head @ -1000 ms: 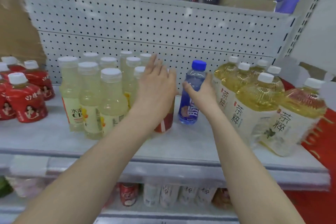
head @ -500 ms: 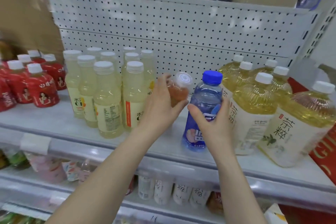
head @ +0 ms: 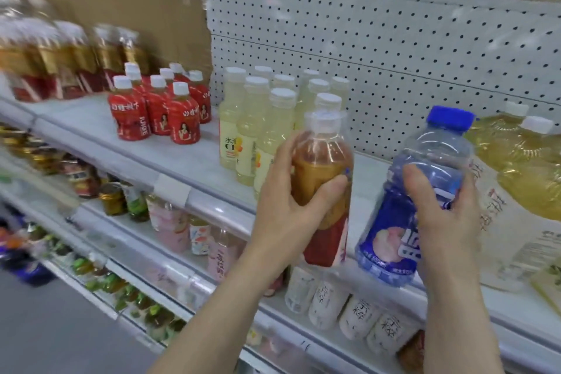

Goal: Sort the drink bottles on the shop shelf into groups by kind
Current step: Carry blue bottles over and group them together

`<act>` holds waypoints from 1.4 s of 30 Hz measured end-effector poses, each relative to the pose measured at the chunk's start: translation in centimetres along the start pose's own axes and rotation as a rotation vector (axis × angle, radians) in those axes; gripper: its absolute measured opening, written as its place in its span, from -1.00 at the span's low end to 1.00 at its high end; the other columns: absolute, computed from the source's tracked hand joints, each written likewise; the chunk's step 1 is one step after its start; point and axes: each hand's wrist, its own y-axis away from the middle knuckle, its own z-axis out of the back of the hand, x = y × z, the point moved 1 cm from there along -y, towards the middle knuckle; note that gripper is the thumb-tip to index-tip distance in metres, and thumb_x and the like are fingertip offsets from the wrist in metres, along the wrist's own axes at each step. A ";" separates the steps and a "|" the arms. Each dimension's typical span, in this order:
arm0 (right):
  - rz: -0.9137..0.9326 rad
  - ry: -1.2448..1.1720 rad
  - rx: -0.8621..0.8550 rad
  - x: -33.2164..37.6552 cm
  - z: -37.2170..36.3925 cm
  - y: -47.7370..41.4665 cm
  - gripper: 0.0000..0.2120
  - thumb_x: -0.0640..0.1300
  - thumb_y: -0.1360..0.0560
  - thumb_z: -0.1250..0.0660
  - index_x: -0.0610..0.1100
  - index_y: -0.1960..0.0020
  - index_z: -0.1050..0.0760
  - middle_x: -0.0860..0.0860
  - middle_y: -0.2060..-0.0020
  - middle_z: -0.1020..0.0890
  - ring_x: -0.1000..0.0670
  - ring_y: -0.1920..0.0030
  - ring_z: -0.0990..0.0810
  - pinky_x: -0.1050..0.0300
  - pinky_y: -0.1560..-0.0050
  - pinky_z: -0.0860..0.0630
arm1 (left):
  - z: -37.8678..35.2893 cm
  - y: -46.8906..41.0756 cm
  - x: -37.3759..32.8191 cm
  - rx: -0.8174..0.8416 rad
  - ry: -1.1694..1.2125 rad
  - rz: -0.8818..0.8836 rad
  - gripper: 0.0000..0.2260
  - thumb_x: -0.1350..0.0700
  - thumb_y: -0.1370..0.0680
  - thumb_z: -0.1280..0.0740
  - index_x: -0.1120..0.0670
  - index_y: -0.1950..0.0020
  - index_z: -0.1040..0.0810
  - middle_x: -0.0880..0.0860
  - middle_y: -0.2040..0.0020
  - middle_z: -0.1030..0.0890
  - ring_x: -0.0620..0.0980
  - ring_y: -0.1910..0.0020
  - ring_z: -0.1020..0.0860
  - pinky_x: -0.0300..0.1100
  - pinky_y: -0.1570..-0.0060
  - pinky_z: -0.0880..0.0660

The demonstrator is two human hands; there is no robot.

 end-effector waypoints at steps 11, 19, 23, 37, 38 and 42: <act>-0.187 -0.097 0.336 -0.4 -20.8 9.4 -0.53 0.20 -0.26 -0.57 0.12 -0.11 -0.55 0.11 0.08 -0.72 0.04 0.09 -0.73 0.15 0.23 -0.61 | 22.6 3.2 4.1 -0.194 0.141 0.216 -0.56 -0.06 -0.44 -0.43 -0.23 -0.30 -0.47 -0.12 -0.15 -0.65 -0.12 -0.12 -0.63 -0.16 -0.06 -0.59; -0.207 -0.109 0.511 -0.9 -39.4 17.3 -0.71 0.00 -0.40 -0.57 0.11 -0.02 -0.52 0.17 0.14 -0.71 0.13 0.15 -0.70 0.23 0.20 -0.57 | 42.2 4.8 6.1 -0.403 0.058 0.277 -0.42 -0.07 -0.43 -0.51 -0.15 -0.41 -0.41 -0.10 -0.18 -0.65 -0.13 -0.11 -0.65 -0.22 0.02 -0.61; -0.219 -0.117 0.575 -0.5 -46.0 19.5 -0.66 0.08 -0.35 -0.58 0.12 -0.05 -0.54 0.14 0.08 -0.72 0.09 0.07 -0.71 0.10 0.08 -0.58 | 48.8 4.7 7.0 -0.480 0.019 0.292 -0.39 -0.08 -0.41 -0.53 -0.11 -0.42 -0.41 -0.11 -0.17 -0.66 -0.11 -0.12 -0.65 -0.21 0.04 -0.60; -0.255 -0.197 0.511 -4.6 -64.1 14.7 -0.61 0.09 -0.35 -0.50 0.09 -0.13 -0.52 0.11 0.06 -0.71 0.05 0.07 -0.71 0.17 0.18 -0.61 | 63.8 -8.2 13.7 -0.495 -0.140 0.240 -0.33 -0.07 -0.32 -0.50 -0.15 -0.41 -0.40 -0.17 -0.19 -0.62 -0.22 -0.10 -0.62 -0.27 0.03 -0.57; -0.256 -0.203 0.484 -5.1 -65.6 13.7 -0.64 0.05 -0.38 -0.51 0.07 -0.13 -0.52 0.12 0.08 -0.71 0.06 0.09 -0.71 0.21 0.21 -0.60 | 64.9 -9.9 14.3 -0.496 -0.152 0.230 -0.32 -0.07 -0.32 -0.49 -0.13 -0.42 -0.40 -0.16 -0.21 -0.62 -0.24 -0.09 -0.62 -0.30 0.05 -0.57; -0.266 -0.215 0.394 -6.0 -71.1 10.2 -0.72 -0.03 -0.45 -0.51 0.02 -0.12 -0.53 0.09 0.12 -0.71 0.06 0.14 -0.72 0.16 0.22 -0.61 | 69.0 -16.4 16.0 -0.480 -0.196 0.196 -0.27 -0.10 -0.29 -0.49 -0.14 -0.44 -0.37 -0.14 -0.24 -0.60 -0.23 -0.11 -0.60 -0.27 -0.02 -0.59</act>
